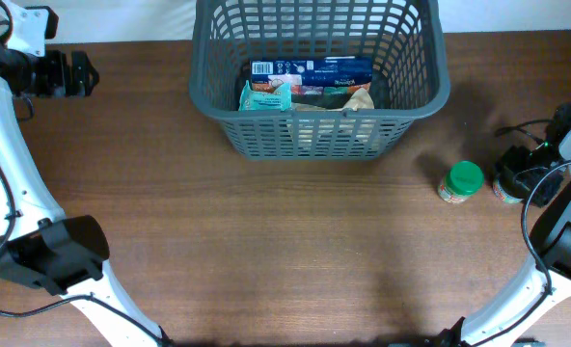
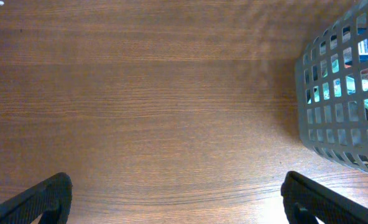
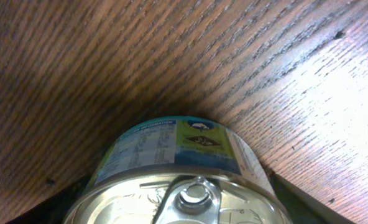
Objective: Pack container
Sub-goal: 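Close the right gripper on the tin can's rim, then carry the tin can over the basket and release it inside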
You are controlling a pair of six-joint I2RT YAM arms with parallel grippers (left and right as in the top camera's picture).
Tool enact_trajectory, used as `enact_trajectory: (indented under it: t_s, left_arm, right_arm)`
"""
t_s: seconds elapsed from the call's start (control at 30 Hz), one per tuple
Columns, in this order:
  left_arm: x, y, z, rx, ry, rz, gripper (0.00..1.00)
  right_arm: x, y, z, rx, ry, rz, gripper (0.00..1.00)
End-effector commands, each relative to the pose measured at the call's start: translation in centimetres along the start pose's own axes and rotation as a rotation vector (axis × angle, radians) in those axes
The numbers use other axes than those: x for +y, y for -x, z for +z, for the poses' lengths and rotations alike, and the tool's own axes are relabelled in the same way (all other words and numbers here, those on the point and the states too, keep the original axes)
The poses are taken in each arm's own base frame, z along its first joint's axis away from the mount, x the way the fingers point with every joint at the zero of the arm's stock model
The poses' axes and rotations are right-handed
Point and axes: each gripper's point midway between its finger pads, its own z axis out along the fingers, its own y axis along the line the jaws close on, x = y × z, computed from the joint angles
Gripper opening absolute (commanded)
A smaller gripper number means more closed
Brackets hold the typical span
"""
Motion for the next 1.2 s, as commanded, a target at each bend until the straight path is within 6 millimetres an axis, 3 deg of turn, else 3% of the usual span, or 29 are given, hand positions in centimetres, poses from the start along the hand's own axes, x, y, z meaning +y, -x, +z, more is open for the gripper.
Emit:
enact_trajectory:
  t_s: [0.0, 0.13, 0.2, 0.47, 0.5, 0.6, 0.73, 0.8, 0.83, 0.9, 1.0, 1.03, 1.1, 1.17]
  left_arm:
    - [0.0, -0.1, 0.2, 0.005, -0.006, -0.016, 0.99]
    - [-0.1, -0.1, 0.2, 0.005, -0.006, -0.016, 0.99]
    - [0.0, -0.1, 0.2, 0.005, -0.006, -0.016, 0.99]
    - [-0.1, -0.1, 0.2, 0.005, -0.006, -0.016, 0.99]
    - [-0.1, -0.1, 0.2, 0.005, -0.006, -0.016, 0.99]
    - [-0.1, -0.1, 0.2, 0.005, -0.006, -0.016, 0.99]
    - [0.0, -0.1, 0.2, 0.005, -0.006, -0.016, 0.99]
    - [-0.1, -0.1, 0.2, 0.005, -0.006, -0.016, 0.99]
    - [0.0, -0.1, 0.2, 0.005, -0.006, -0.016, 0.99]
    - [0.0, -0.1, 0.2, 0.005, -0.006, -0.016, 0.99]
    - [-0.1, -0.1, 0.2, 0.005, -0.006, -0.016, 0.99]
    - [0.0, -0.1, 0.2, 0.005, -0.006, -0.016, 0.99]
    - [0.0, -0.1, 0.2, 0.005, -0.006, -0.016, 0.99]
    - [-0.1, -0.1, 0.2, 0.005, -0.006, -0.016, 0.99]
  right_arm:
    - [-0.3, -1.5, 1.4, 0.05, -0.023, -0.003, 0.78]
    - [-0.3, -1.5, 1.4, 0.05, -0.023, -0.003, 0.69]
    - [-0.3, -1.5, 1.4, 0.051, -0.023, -0.003, 0.59]
    - [0.2, -1.4, 1.3, 0.052, 0.004, -0.003, 0.44]
    - [0.3, -1.1, 0.7, 0.044, 0.007, -0.003, 0.36]
    - [0.6, 0.0, -1.4, 0.009, 0.018, -0.004, 0.31]
    - [1.6, 2.3, -6.6, -0.07, 0.049, -0.009, 0.21]
    - [2.6, 3.6, -11.0, -0.137, 0.089, -0.017, 0.12]
    - [3.4, 4.2, -14.0, -0.181, 0.12, -0.029, 0.07]
    - [5.0, 4.4, -18.4, -0.24, 0.177, -0.081, 0.04]
    - [8.8, 2.6, -27.8, -0.393, 0.247, -0.256, 0.04]
    - [11.0, 0.8, -31.4, -0.468, 0.274, -0.364, 0.04]
    - [14.3, -1.9, -35.3, -0.563, 0.32, -0.517, 0.04]
    - [17.6, -4.6, -37.8, -0.633, 0.363, -0.655, 0.04]
